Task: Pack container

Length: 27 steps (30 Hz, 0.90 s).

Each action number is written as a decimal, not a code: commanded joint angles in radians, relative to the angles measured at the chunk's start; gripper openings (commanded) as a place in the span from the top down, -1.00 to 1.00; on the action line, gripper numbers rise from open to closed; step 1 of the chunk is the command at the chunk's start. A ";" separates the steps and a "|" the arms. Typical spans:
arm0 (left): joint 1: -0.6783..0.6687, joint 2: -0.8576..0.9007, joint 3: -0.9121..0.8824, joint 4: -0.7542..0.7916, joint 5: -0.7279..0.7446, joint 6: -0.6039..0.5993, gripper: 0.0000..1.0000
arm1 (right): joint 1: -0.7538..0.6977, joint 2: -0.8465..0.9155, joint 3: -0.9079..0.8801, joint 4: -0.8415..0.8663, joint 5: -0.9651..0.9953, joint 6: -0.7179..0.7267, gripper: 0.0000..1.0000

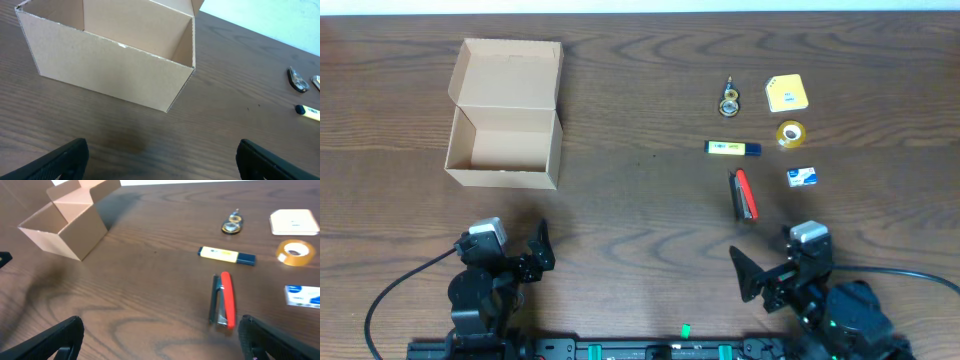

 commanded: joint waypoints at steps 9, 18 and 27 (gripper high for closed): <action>-0.004 -0.007 -0.018 0.000 0.017 -0.047 -0.90 | 0.010 0.021 0.160 -0.123 0.063 -0.030 -0.98; -0.004 -0.007 -0.017 0.028 0.091 -0.150 -0.91 | 0.010 0.021 0.161 -0.122 0.135 -0.029 -0.98; -0.004 0.009 0.005 0.138 0.157 -0.040 -0.91 | 0.010 0.021 0.161 -0.141 0.109 -0.026 -0.98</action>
